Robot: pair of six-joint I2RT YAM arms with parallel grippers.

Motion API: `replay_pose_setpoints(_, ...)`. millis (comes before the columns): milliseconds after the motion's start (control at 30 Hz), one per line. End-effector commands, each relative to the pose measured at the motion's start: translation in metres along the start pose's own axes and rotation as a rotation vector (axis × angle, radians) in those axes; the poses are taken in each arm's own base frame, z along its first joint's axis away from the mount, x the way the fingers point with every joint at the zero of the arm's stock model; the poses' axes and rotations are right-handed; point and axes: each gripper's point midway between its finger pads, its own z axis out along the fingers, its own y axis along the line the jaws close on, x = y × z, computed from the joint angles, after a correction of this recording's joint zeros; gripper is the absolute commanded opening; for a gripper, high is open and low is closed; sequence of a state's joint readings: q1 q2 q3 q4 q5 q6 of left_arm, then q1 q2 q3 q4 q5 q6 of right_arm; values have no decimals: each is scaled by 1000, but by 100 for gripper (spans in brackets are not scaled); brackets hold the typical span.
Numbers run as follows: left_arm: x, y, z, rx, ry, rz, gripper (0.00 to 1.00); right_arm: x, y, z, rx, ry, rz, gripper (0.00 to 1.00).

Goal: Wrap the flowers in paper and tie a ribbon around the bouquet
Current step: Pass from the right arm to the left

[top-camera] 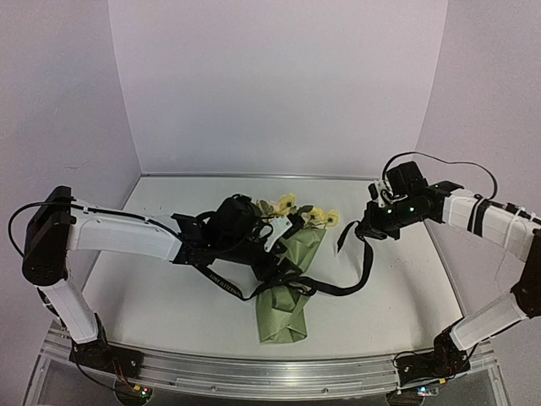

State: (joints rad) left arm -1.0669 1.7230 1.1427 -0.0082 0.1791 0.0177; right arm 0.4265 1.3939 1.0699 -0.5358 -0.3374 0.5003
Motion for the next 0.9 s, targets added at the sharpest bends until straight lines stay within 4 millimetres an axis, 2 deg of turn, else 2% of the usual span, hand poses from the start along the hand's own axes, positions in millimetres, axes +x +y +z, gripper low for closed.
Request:
replay_pose_setpoints(0, -49, 18, -30, -36, -161, 12, 84, -5, 56, -16, -200, 14, -135, 0)
replay_pose_setpoints(233, -74, 38, -35, -18, -227, 53, 88, 17, 109, -42, -369, 100, -264, 0)
replay_pose_setpoints(433, -88, 40, -27, 46, -223, 99, 86, 34, 140, -62, -456, 172, -368, 0)
replay_pose_setpoints(600, -96, 32, -17, 124, -212, 116, 85, 45, 154, -67, -484, 226, -420, 0)
replay_pose_setpoints(867, -93, 23, -4, 202, -173, 95, 77, 52, 156, -65, -463, 269, -462, 0)
